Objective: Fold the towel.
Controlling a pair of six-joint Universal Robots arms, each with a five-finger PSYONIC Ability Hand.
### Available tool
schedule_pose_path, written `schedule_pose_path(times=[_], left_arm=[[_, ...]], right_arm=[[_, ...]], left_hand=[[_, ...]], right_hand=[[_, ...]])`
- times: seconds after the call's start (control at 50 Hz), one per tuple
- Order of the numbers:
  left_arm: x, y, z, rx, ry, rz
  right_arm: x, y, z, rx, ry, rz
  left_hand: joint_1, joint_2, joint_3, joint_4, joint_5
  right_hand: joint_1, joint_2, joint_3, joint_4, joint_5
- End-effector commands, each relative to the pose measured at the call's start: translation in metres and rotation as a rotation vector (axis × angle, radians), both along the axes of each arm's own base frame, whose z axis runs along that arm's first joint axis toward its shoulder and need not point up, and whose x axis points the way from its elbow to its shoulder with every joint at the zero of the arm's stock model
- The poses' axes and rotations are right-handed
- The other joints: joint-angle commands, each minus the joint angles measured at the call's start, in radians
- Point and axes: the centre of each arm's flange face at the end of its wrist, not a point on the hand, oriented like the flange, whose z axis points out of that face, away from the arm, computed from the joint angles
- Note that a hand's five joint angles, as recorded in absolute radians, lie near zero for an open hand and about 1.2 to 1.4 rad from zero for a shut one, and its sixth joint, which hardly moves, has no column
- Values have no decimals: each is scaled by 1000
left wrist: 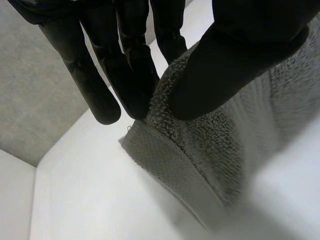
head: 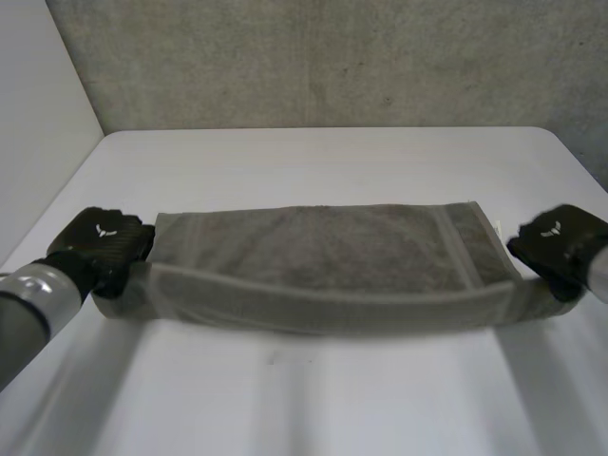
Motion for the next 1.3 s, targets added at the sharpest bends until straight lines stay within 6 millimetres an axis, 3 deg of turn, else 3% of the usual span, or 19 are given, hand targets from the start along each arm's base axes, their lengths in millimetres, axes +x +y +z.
schedule_pose_path(times=[0.02,0.14,0.18,0.24,0.46,0.48,0.5,0.52,0.54,0.56,0.68,0.72,0.78,0.88,0.96,1.02,1.06,1.16,1.3], left_arm=[[-9,-57,-32,-41,0,20],[-24,-90,-42,-125,13,20],[-29,-118,-43,-213,38,63],[-31,-136,-46,-253,47,93],[-56,-164,-58,-304,61,60],[-57,-164,-58,-304,61,60],[-60,-163,-62,-298,59,51],[-62,-161,-65,-293,57,43],[-62,-161,-65,-293,57,43],[-66,-159,-67,-289,55,35],[-80,-144,-62,-289,58,0],[-79,-143,-57,-295,59,3],[-75,-134,-42,-301,63,23],[-65,-109,-22,-293,65,52],[-66,-73,-10,-283,70,24],[-73,-59,-4,-291,82,-1],[-79,-35,0,-287,119,-33],[-80,-15,-5,-263,201,-46],[-86,-5,-10,-259,224,-61]], right_arm=[[32,-44,-29,-119,-112,6],[53,-89,-50,-281,-121,-36],[58,-100,-52,-333,-127,-37],[65,-119,-53,-433,-154,-42],[91,-148,-71,-566,-185,-3],[91,-152,-76,-559,-179,-7],[91,-152,-76,-559,-179,-7],[90,-154,-82,-553,-157,-21],[89,-154,-86,-550,-125,-42],[89,-155,-87,-550,-125,-42],[92,-144,-73,-551,-118,-58],[89,-136,-48,-559,-196,-56],[87,-130,-35,-557,-243,-53],[82,-91,4,-425,-362,-14],[77,-72,5,-279,-383,-15],[59,-63,0,-123,-393,-91],[49,-59,-2,-45,-403,-140],[32,-41,-20,159,-422,-202],[10,-57,-42,128,-478,-186]], left_hand=[[220,179,178,179,200],[220,179,178,179,200],[220,179,178,179,200],[220,179,178,179,200],[220,179,178,179,200],[220,179,178,179,200],[89,49,48,48,69],[-514,-554,-555,-555,-534],[-520,-560,-561,-561,-540],[-1002,-1043,-1044,-1043,-1022],[-1002,-1043,-1044,-1043,-1022],[-1002,-1043,-1044,-1043,-1022],[-1002,-1043,-1044,-1043,-1022],[-1002,-1043,-1044,-1043,-1022],[-1002,-1043,-1044,-1043,-1022],[-1002,-1043,-1044,-1043,-1022],[-1002,-1043,-1044,-1043,-1022],[-1002,-1043,-1044,-1043,-1022],[-1002,-1043,-1044,-1043,-1022]], right_hand=[[429,219,206,202,231],[429,219,206,202,231],[429,219,206,202,231],[429,219,206,202,231],[429,219,206,202,231],[290,80,68,63,92],[289,79,66,62,91],[-507,-718,-730,-735,-706],[-793,-1003,-1015,-1020,-991],[-793,-1003,-1015,-1020,-991],[-793,-1003,-1015,-1020,-991],[-793,-1003,-1015,-1020,-991],[-793,-1003,-1015,-1020,-991],[-793,-1003,-1015,-1020,-991],[-793,-1003,-1015,-1020,-991],[-793,-1003,-1015,-1020,-991],[-793,-1003,-1015,-1020,-991],[-672,-882,-894,-899,-870],[-284,-494,-507,-511,-482]])
